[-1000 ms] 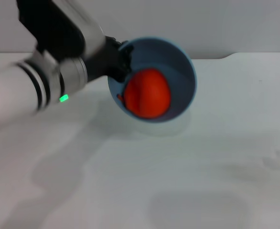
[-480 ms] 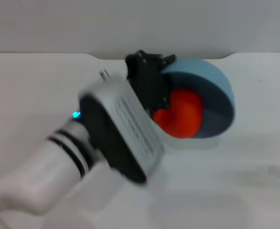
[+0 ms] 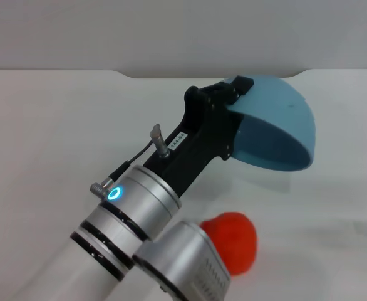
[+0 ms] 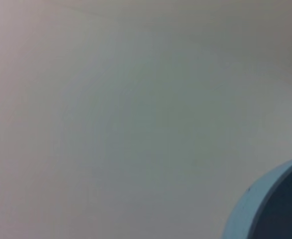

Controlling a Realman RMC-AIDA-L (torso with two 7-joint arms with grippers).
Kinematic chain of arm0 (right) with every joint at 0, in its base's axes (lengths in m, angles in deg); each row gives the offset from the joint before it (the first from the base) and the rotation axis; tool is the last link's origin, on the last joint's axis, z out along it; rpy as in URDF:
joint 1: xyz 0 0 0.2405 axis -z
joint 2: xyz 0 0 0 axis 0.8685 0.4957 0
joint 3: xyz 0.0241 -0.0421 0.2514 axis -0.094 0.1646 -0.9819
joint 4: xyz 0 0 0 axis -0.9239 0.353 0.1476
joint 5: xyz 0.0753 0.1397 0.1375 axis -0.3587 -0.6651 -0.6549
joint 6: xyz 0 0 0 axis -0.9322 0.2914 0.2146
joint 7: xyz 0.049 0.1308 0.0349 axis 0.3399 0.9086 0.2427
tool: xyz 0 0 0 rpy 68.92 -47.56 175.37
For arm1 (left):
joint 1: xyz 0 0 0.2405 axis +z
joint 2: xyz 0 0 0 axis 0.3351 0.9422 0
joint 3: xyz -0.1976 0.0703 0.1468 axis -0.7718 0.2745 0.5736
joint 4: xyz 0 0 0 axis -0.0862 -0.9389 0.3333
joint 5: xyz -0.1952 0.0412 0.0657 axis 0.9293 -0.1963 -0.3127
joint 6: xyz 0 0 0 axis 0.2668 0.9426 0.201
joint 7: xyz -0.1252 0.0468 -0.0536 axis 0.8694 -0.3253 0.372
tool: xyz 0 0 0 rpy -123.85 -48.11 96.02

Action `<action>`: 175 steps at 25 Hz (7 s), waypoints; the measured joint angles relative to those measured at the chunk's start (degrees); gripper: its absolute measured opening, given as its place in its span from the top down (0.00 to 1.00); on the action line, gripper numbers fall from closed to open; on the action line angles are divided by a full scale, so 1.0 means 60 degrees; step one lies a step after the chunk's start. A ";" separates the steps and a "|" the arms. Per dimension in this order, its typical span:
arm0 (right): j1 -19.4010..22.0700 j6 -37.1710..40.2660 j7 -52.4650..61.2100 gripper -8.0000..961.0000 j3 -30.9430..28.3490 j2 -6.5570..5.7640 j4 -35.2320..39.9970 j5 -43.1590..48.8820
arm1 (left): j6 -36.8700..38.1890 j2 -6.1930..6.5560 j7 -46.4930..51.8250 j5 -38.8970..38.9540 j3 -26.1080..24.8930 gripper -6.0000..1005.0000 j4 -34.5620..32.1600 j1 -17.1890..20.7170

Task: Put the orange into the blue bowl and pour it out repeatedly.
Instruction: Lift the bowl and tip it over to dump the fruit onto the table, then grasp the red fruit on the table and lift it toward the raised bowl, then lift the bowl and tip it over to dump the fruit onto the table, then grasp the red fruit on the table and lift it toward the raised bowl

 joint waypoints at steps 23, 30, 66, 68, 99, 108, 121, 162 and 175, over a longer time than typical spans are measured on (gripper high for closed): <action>-0.1251 -0.1344 -0.0828 0.44 0.3161 0.0076 -0.1116 -0.1482 | 1.6340 0.0219 0.6380 0.7739 -1.1119 0.99 -0.1261 -0.2008; -0.1612 -0.2915 -0.1254 0.44 0.5703 0.0060 -0.1214 -0.1430 | 1.9309 0.0194 0.8020 0.5411 -1.2603 0.99 -0.1367 -0.2693; -0.1438 -0.4683 -0.1039 0.82 0.7333 0.0063 -0.1993 -0.2461 | 2.1233 0.0141 0.9218 0.3030 -1.1496 0.99 -0.2162 -0.3383; -0.1066 -0.4125 -0.1056 0.87 0.6813 0.0053 -0.1079 -0.2530 | 2.1173 0.0141 0.9231 0.3014 -1.1292 0.99 -0.1845 -0.3538; -0.0946 -0.2240 -0.2397 0.65 0.6161 0.0071 0.0860 -0.4820 | 1.9477 0.0067 1.0676 0.3917 -0.7575 0.99 -0.0170 -0.5787; -0.0192 -0.1864 -0.0371 0.29 0.2716 0.0003 0.0532 -0.4651 | 1.7126 0.0111 1.0443 0.2668 -0.7480 0.99 -0.2227 -0.3998; 0.0506 -0.1267 -0.0011 0.30 0.0975 -0.0266 -0.2082 -0.4158 | 1.1698 0.0105 1.0047 -0.0482 -0.4378 0.99 -0.4218 -0.1715; -0.0410 -0.0912 -0.0472 0.31 -0.0105 -0.0680 -0.3255 -0.2251 | 0.1006 0.0111 0.1521 0.5980 -0.1412 0.99 -0.1729 -0.0851; -0.2083 -0.1007 -0.1320 0.32 0.1717 -0.0217 -0.3303 -0.2251 | 1.5843 0.0209 0.6561 0.7336 -1.0154 1.00 -0.0089 -0.3401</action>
